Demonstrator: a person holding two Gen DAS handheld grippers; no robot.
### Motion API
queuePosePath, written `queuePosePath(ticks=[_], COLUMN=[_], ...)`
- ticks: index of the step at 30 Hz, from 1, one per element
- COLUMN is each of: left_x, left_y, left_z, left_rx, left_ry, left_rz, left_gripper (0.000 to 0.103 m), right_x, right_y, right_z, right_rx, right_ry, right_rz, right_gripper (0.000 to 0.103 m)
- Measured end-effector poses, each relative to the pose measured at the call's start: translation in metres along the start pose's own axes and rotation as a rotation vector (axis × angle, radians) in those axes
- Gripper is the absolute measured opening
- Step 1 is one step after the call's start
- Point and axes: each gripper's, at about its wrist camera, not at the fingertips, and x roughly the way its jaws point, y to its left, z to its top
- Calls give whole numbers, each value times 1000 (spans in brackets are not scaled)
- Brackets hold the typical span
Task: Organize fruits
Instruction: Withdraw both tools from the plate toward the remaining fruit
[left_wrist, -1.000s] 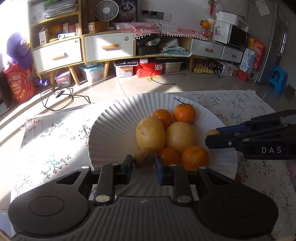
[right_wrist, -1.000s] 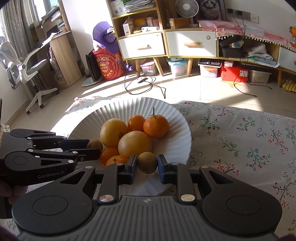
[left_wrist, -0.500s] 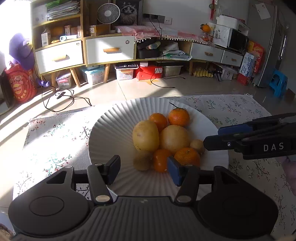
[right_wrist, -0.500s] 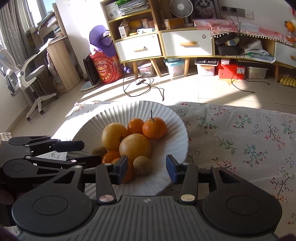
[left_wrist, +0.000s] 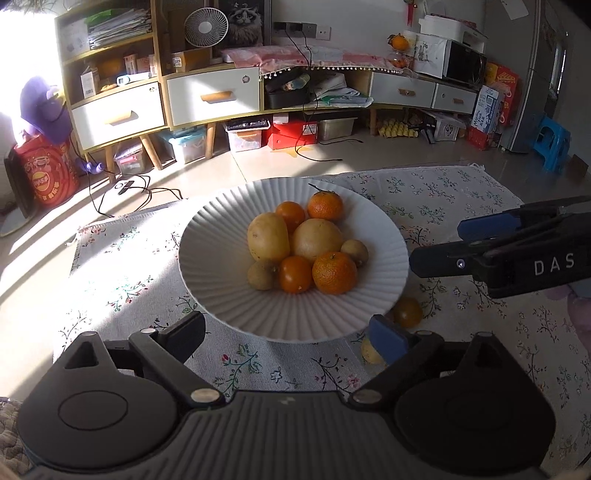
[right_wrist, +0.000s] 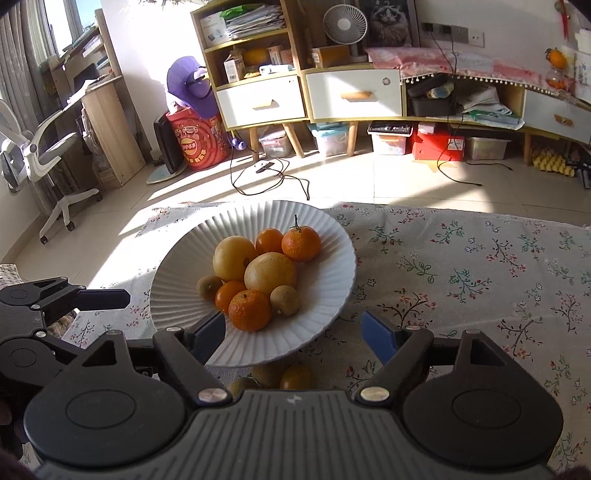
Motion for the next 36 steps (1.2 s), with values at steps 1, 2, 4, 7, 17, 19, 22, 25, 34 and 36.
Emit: queuePosePath(ticks=[1,2,4,7,17,19,22,25,34,36], left_x=[-3,-6,-12,-17,-19,-20,-22,-21,-16,-17], left_y=[0,1,2,2,-2,-3,-7,-9,-4,-5], left_z=[-2,-5,-11,-22,-52,-55,-60,-65,-76,-77], left_rx=[2,3,-6,-28,-68,-65,-46,-38,-82,-78], left_ry=[-2,-3,-2,-7,-15,-24,-50,-63,-71,-77], left_rz=[6,9,17,25,20,17,8,1,-27,-32], left_gripper=[90,91,93,93,93,93,93,93,93,93], right_x=[-3,-5,-10,-18,-31,-32,-32,-32,-30,-29], right_y=[2,3,6,7,11,12,15,18,21,22], right_z=[-2,-4,-9,-17,-46,-51,-58,-69,-93,-96], right_rx=[-4,-6,-10,-10,-66,-83,-108,-138,-211,-230], right_ry=[2,3,2,-9,-60,-68,-74,-69,-50,-44], right_rz=[-2,-1,2,4,-18,-16,-12,-3,14,9], right_gripper=[84,86,90,94,99,99,100,100,100,100])
